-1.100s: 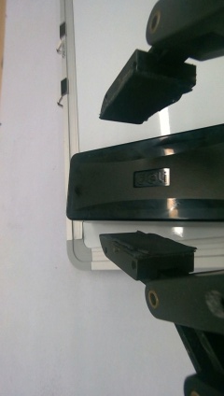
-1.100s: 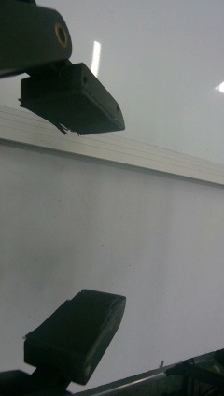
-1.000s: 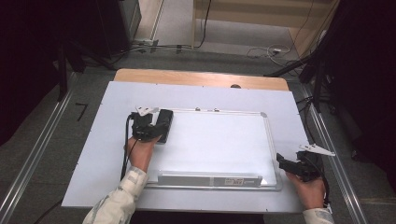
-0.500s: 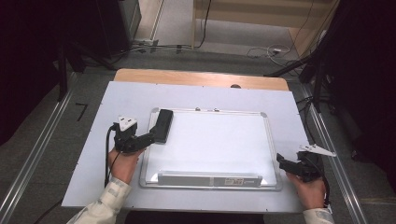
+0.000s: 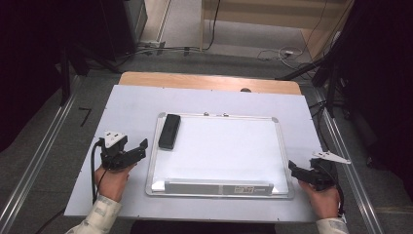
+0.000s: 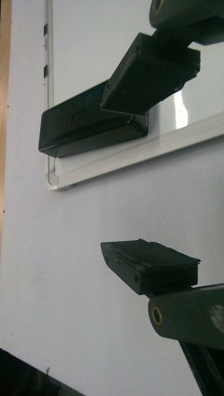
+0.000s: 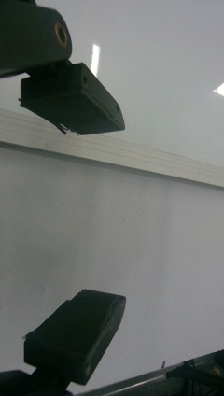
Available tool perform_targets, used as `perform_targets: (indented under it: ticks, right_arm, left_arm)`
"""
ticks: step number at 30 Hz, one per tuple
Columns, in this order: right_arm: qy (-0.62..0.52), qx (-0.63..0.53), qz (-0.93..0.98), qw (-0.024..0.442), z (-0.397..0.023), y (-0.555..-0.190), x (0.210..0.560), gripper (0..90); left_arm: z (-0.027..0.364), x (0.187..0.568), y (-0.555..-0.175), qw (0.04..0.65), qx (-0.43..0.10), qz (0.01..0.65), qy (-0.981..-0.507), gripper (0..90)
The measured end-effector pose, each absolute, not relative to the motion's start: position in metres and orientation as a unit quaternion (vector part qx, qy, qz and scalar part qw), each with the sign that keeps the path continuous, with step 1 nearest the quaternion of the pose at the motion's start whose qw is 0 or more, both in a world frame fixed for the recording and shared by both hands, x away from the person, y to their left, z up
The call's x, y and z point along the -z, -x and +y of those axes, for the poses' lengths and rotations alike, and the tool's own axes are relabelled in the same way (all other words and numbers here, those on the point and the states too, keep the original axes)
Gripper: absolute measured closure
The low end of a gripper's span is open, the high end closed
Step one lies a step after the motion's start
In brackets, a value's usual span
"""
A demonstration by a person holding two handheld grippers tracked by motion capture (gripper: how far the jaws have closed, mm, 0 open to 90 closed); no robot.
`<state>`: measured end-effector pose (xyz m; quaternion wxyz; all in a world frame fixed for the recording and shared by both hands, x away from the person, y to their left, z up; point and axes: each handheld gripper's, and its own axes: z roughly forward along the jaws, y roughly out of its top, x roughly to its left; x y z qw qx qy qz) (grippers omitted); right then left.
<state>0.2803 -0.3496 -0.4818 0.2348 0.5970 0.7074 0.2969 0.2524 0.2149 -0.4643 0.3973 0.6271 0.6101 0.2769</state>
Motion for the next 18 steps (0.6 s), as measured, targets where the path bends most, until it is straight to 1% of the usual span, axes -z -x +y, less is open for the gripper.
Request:
perform_targets:
  ticks: [18]
  right_arm:
    - [-0.6, -0.296, 0.705, 0.235, -0.35, -0.279, 0.482, 12.9]
  left_arm:
    - [0.255, 0.482, -0.227, 0.358, -0.275, 0.637, -0.625, 26.9]
